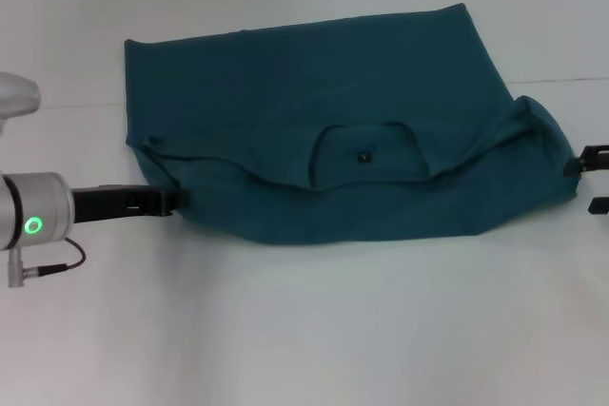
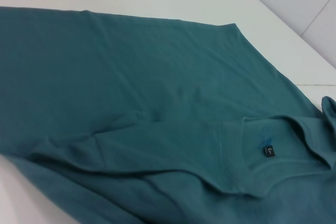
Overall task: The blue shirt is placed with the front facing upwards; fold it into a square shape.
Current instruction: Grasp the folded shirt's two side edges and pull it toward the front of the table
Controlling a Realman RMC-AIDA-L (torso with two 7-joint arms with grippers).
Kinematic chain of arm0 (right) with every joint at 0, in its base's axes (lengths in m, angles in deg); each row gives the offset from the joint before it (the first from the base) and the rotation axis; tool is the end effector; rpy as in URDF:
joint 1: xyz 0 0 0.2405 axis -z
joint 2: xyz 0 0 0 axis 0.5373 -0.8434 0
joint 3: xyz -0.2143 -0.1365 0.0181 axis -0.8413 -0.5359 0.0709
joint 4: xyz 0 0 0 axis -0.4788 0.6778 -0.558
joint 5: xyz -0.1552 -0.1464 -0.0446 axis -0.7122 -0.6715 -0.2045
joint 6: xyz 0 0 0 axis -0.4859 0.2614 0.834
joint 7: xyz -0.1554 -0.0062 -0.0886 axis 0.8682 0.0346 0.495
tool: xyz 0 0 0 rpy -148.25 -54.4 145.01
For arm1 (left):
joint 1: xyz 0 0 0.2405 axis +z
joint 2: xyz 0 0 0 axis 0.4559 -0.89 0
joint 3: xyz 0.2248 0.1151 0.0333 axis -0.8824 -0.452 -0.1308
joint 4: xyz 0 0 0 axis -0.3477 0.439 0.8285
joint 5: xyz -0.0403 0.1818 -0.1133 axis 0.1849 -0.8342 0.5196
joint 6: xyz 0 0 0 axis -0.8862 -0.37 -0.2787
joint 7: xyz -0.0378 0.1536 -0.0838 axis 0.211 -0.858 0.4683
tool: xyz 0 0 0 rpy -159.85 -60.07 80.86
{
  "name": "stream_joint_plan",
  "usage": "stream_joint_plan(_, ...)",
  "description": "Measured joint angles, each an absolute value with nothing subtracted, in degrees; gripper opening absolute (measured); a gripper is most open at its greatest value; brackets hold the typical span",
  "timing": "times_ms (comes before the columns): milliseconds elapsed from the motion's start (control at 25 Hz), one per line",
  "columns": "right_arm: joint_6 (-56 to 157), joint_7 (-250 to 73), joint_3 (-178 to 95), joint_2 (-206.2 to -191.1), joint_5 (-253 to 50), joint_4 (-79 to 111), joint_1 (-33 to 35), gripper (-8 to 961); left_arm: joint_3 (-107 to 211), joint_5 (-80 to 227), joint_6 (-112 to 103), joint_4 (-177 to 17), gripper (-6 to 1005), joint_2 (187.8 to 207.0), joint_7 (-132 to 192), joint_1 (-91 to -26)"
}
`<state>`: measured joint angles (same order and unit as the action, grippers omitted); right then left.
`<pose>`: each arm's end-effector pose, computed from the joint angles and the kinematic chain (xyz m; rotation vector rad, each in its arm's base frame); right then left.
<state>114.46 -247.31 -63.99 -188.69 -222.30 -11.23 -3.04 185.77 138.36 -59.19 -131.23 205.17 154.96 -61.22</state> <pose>0.3618 0.4059 0.0882 -1.4847 2.1822 0.5381 -0.2486 0.4217 -0.0360 -2.2975 -1.2640 -0.3830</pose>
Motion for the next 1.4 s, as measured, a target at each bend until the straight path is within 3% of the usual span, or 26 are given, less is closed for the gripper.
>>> stream_joint_plan(640,105.93,-248.7,-64.22,-192.01,-221.69,-9.29,-3.93,775,185.91,138.44,-58.1,-128.83,-1,205.07,152.68,-62.28)
stream_joint_plan(960,103.77,-246.96,-64.26,-192.87,-221.68,-8.54,-4.62,629,185.97,138.81,-57.74,-128.93,-1,205.08,152.65,-62.56)
stream_joint_plan(1200,105.33,-243.99,-63.99,-194.18,-221.1,-12.21,-3.08,379,186.73,138.82,-58.12,-129.08,-1,204.55,152.87,-62.46)
stream_joint_plan(1400,108.92,-242.45,-63.89,-194.21,-218.87,-15.5,-1.73,276,188.45,138.82,-58.8,-129.18,-1,204.2,153.03,-62.59)
